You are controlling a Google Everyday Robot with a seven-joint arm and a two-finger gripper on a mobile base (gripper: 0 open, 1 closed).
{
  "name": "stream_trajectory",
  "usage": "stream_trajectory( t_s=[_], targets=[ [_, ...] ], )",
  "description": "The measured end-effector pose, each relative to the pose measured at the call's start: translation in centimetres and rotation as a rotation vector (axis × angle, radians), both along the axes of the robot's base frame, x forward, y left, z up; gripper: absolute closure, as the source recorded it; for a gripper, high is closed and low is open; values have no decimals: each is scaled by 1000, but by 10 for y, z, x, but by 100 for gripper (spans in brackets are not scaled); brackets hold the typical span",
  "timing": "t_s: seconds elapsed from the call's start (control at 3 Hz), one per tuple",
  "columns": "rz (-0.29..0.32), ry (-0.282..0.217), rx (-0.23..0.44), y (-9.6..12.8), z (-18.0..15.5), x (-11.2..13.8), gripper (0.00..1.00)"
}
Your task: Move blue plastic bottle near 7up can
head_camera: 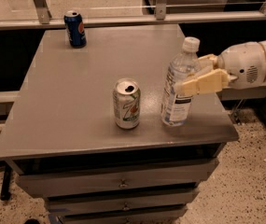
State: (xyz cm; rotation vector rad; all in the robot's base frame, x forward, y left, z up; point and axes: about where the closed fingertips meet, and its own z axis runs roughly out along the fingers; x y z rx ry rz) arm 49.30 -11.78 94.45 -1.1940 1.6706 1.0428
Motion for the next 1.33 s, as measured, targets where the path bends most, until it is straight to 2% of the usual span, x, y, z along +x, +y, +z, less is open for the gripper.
stream_trajectory(
  t_s=[0.67,1.0,1.33],
  targets=[
    [15,-79,0,23,-3,-12,100],
    [18,-101,2,36,-6,-10,100],
    [22,-98,-13,44,-13,-9,83]
  ],
)
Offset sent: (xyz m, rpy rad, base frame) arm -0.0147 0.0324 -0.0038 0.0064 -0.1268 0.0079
